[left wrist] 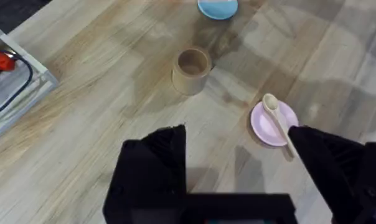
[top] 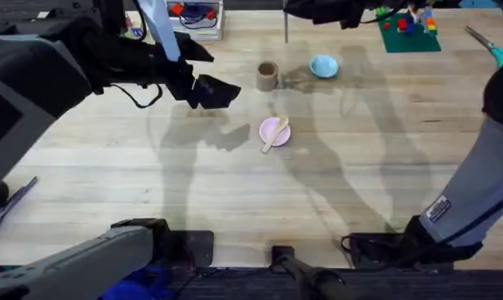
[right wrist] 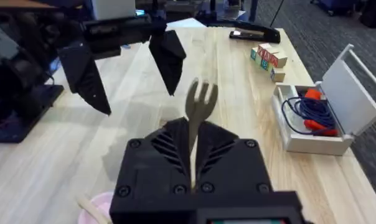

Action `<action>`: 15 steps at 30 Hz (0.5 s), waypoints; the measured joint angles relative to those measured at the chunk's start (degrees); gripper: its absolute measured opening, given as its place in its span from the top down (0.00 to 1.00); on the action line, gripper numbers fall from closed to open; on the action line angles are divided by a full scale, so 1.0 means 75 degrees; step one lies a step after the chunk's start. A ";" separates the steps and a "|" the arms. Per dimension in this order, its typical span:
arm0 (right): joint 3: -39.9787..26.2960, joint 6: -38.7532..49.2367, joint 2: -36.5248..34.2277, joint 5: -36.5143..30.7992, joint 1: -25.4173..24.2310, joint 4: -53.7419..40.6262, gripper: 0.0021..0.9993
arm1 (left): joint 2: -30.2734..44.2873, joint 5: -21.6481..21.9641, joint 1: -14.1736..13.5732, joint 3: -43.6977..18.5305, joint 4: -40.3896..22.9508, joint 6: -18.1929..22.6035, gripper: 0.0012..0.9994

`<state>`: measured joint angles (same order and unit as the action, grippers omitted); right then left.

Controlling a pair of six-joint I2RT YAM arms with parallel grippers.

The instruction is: Pick up a utensil and set it on the pink plate, then put the other utensil in the container.

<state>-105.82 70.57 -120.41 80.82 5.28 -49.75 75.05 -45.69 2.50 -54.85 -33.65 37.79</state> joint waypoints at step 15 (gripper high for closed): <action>0.0000 0.0087 -0.0390 0.0014 0.0470 0.0849 0.97 | 0.0000 0.0000 0.0000 0.0000 0.0000 0.0001 0.01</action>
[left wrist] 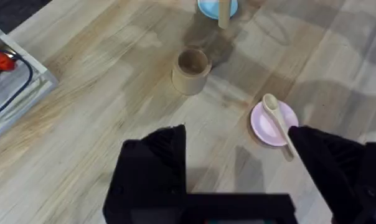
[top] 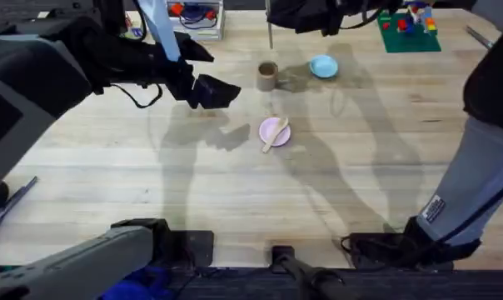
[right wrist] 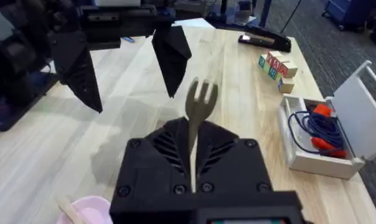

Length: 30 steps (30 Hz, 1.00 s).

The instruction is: Pick up a utensil and set it on the pink plate, then put the other utensil in the container.

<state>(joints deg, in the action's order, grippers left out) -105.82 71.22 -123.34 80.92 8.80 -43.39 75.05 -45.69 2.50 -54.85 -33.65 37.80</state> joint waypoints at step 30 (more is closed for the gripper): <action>0.0000 0.0000 -0.0935 0.0008 0.0037 0.0533 0.97 | 0.0000 0.0000 0.0000 0.0000 0.0000 0.0000 0.01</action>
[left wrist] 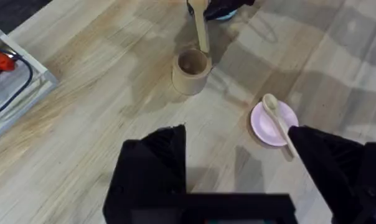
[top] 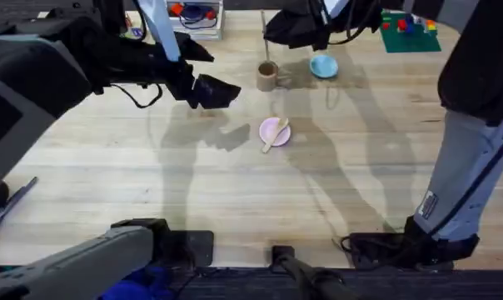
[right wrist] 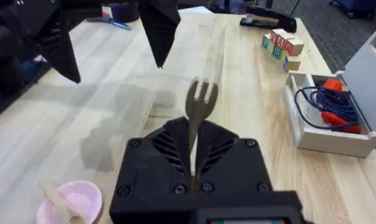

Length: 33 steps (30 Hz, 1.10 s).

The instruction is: Pick up a utensil and set it on the pink plate, then put the other utensil in the container.

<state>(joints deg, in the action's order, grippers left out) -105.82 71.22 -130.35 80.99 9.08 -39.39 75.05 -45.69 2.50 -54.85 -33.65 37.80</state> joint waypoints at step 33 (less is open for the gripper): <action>-0.0003 0.0000 -0.0830 0.0001 -0.0015 0.0401 0.97 | 0.0000 0.0000 0.0000 0.0000 0.0000 0.0000 0.01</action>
